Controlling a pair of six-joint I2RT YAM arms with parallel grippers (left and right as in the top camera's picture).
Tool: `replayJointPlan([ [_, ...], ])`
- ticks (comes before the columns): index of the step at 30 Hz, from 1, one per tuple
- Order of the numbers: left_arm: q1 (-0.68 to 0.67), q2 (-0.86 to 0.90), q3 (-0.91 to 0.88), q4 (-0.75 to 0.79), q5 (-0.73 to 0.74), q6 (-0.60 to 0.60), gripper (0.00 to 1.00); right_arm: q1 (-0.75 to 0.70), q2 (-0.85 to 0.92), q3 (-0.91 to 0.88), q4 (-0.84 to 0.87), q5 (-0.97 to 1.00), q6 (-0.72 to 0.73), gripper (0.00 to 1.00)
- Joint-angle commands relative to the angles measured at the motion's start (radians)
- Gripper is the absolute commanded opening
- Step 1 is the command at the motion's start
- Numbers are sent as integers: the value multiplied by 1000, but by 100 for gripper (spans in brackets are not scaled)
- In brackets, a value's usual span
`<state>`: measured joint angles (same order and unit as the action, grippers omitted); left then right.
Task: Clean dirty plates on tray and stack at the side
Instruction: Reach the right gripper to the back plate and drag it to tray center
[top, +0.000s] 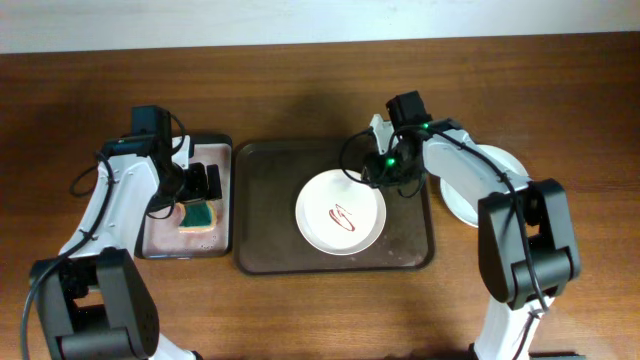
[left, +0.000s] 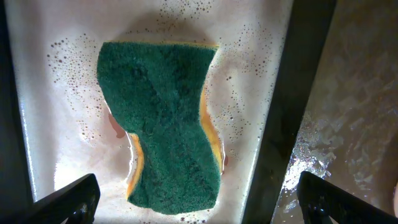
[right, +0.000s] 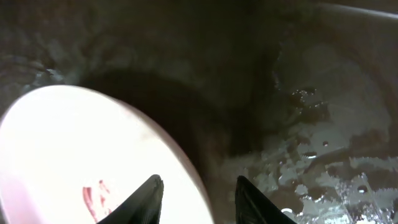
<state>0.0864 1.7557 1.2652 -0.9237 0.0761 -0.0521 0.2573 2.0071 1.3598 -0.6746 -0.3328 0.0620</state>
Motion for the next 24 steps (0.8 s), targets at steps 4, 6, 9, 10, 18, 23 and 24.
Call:
replayJointPlan([
  [4,2,-14,13,2,16,0,100,5,63,13,-25,17,-20,4],
  [6,2,-14,13,2,15,0,100,3,61,13,-43,16,43,4],
  [9,2,-14,13,2,15,0,100,-12,60,13,-90,33,220,4],
  [10,2,-14,13,2,15,0,100,-21,60,13,-125,35,322,4],
  [18,2,-14,13,2,15,0,100,-23,60,13,-245,-82,537,32],
  [23,2,-14,13,2,15,0,100,-25,60,13,-157,8,512,37],
  [24,2,-14,13,2,16,0,100,-25,60,13,-127,64,511,37],
])
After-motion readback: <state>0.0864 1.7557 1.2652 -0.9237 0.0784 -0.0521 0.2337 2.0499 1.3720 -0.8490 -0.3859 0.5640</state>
